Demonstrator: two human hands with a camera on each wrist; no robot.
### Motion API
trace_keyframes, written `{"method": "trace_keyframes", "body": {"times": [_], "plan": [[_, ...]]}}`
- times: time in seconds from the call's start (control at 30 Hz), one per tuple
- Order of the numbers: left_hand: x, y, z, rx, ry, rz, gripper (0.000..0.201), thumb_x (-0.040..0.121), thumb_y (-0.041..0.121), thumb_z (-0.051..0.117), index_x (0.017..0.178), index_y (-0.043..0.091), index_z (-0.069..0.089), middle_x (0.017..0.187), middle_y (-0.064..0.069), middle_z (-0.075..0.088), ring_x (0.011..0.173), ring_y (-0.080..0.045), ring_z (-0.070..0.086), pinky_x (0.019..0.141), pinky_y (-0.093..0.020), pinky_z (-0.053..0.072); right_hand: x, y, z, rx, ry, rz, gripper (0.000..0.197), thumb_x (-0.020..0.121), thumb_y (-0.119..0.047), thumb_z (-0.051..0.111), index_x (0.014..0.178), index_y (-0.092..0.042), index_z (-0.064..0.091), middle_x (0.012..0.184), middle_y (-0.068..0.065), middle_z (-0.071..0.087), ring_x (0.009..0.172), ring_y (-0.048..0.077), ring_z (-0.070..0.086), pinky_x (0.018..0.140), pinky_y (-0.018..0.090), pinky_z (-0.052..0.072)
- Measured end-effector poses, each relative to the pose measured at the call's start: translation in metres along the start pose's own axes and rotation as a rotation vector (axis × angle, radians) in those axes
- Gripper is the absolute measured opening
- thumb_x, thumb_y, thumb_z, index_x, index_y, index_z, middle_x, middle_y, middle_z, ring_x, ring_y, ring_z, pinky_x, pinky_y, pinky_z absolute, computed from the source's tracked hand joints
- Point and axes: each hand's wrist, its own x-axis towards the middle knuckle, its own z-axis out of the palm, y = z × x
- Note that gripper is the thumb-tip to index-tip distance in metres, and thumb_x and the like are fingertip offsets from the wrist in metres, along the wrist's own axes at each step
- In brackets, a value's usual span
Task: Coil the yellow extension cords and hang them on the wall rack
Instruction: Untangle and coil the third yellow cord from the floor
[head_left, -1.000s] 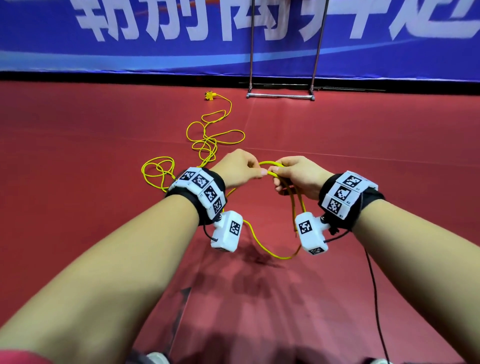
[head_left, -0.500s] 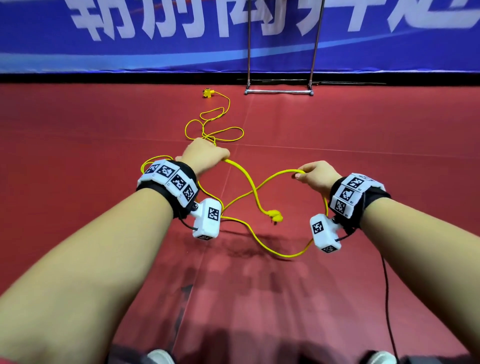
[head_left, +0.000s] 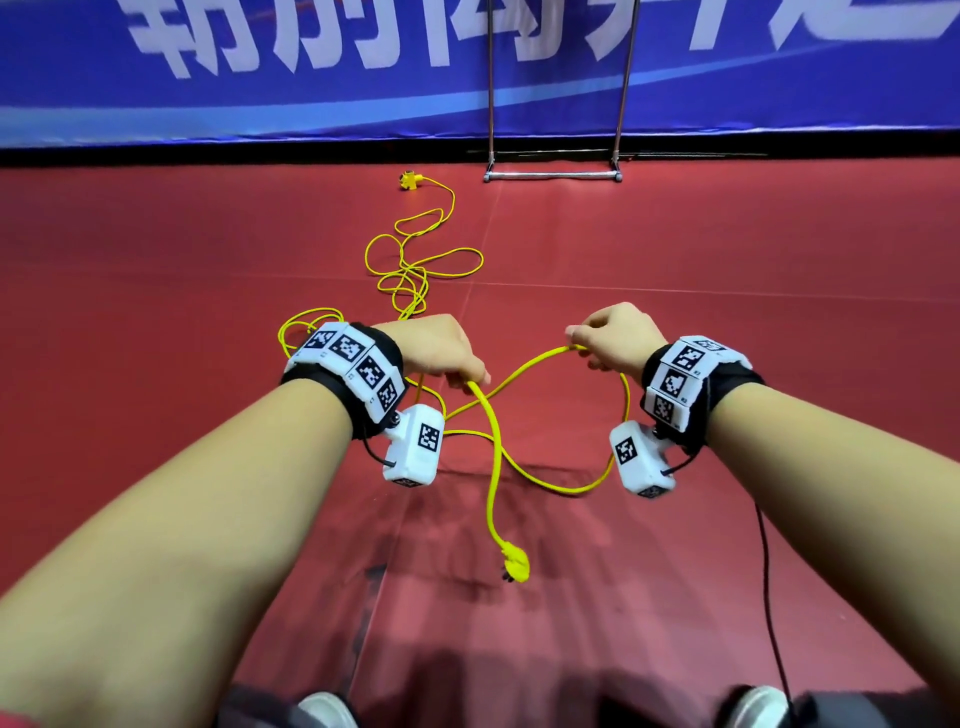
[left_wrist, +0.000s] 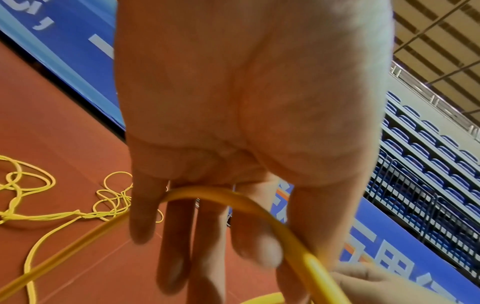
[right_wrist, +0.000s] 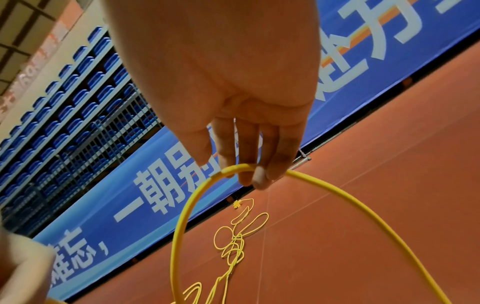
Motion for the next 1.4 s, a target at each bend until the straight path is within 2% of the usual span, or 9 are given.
{"method": "trace_keyframes", "body": {"times": [0.17, 0.33, 0.5, 0.67, 0.8, 0.93, 1.17, 1.33, 1.4], "plan": [[0.003, 0.003, 0.009, 0.040, -0.073, -0.021, 0.041, 0.085, 0.033, 0.072, 0.048, 0.017, 0.062, 0.040, 0.010, 0.050, 0.058, -0.013, 0.034, 0.067, -0.030, 0.029, -0.002, 0.000, 0.000, -0.225, -0.010, -0.096, 0.018, 0.084, -0.039, 0.071, 0.084, -0.022, 0.073, 0.079, 0.000, 0.068, 0.083, 0.021, 0.062, 0.070, 0.027, 0.045], [0.004, 0.004, 0.017, 0.078, -0.050, 0.015, 0.037, 0.083, 0.038, 0.073, 0.053, 0.016, 0.068, 0.046, 0.008, 0.056, 0.065, -0.015, 0.043, 0.069, -0.030, 0.033, -0.004, -0.001, 0.000, -0.348, -0.196, -0.188, 0.029, 0.076, -0.050, 0.077, 0.073, -0.022, 0.069, 0.071, -0.002, 0.062, 0.075, 0.018, 0.058, 0.067, 0.028, 0.043], [0.006, 0.017, 0.012, 0.018, 0.217, 0.088, 0.036, 0.085, 0.036, 0.069, 0.055, 0.016, 0.063, 0.040, 0.004, 0.035, 0.034, -0.009, 0.028, 0.041, -0.024, 0.024, -0.014, -0.013, 0.010, -0.152, -0.495, -0.124, 0.034, 0.090, -0.050, 0.062, 0.080, -0.020, 0.076, 0.067, -0.006, 0.058, 0.061, 0.014, 0.047, 0.062, 0.023, 0.040], [0.009, 0.022, 0.017, 0.013, 0.237, 0.178, 0.035, 0.089, 0.034, 0.067, 0.061, 0.012, 0.065, 0.031, 0.008, 0.035, 0.029, -0.008, 0.030, 0.036, -0.019, 0.023, -0.027, -0.028, 0.019, 0.146, -0.715, -0.053, 0.026, 0.089, -0.012, 0.053, 0.106, 0.000, 0.069, 0.083, 0.007, 0.057, 0.063, 0.017, 0.051, 0.068, 0.032, 0.046], [0.018, 0.018, 0.023, -0.036, 0.305, 0.221, 0.040, 0.089, 0.041, 0.066, 0.071, 0.005, 0.068, 0.058, -0.002, 0.050, 0.044, -0.011, 0.036, 0.047, -0.026, 0.030, -0.033, -0.034, 0.016, 0.283, -0.792, -0.030, 0.033, 0.072, -0.023, 0.057, 0.098, -0.011, 0.073, 0.087, 0.007, 0.057, 0.065, 0.017, 0.051, 0.069, 0.031, 0.048], [0.024, 0.012, 0.026, -0.025, 0.341, 0.206, 0.045, 0.094, 0.046, 0.058, 0.067, 0.010, 0.062, 0.056, -0.001, 0.043, 0.051, -0.017, 0.036, 0.054, -0.030, 0.031, -0.036, -0.042, 0.016, 0.355, -0.824, -0.064, 0.016, 0.095, -0.014, 0.057, 0.088, -0.002, 0.066, 0.072, 0.005, 0.055, 0.062, 0.017, 0.041, 0.064, 0.029, 0.043], [0.037, 0.001, 0.021, -0.147, 0.733, -0.079, 0.021, 0.093, 0.021, 0.049, 0.095, 0.011, 0.068, 0.105, -0.016, 0.066, 0.103, -0.036, 0.059, 0.086, -0.033, 0.044, -0.028, -0.040, 0.017, 0.538, -0.579, 0.059, 0.031, 0.102, -0.022, 0.049, 0.074, -0.008, 0.054, 0.083, 0.018, 0.061, 0.061, 0.021, 0.057, 0.065, 0.033, 0.054], [0.026, -0.005, 0.037, -0.518, 0.226, -0.345, 0.033, 0.101, 0.028, 0.039, 0.124, 0.006, 0.047, 0.065, -0.011, 0.058, 0.041, -0.025, 0.062, 0.040, -0.021, 0.045, -0.024, -0.034, 0.016, 0.647, -0.509, 0.114, 0.034, 0.105, -0.022, 0.043, 0.074, -0.009, 0.048, 0.081, 0.019, 0.060, 0.060, 0.021, 0.060, 0.060, 0.031, 0.056], [0.022, -0.004, 0.041, -0.620, 0.075, -0.378, 0.048, 0.104, 0.044, 0.030, 0.140, 0.012, 0.033, 0.073, -0.015, 0.063, 0.045, -0.025, 0.065, 0.038, -0.025, 0.050, -0.024, -0.031, 0.017, 0.682, -0.515, 0.143, 0.034, 0.106, -0.021, 0.040, 0.074, -0.009, 0.047, 0.080, 0.018, 0.059, 0.065, 0.024, 0.061, 0.061, 0.032, 0.057]]}}
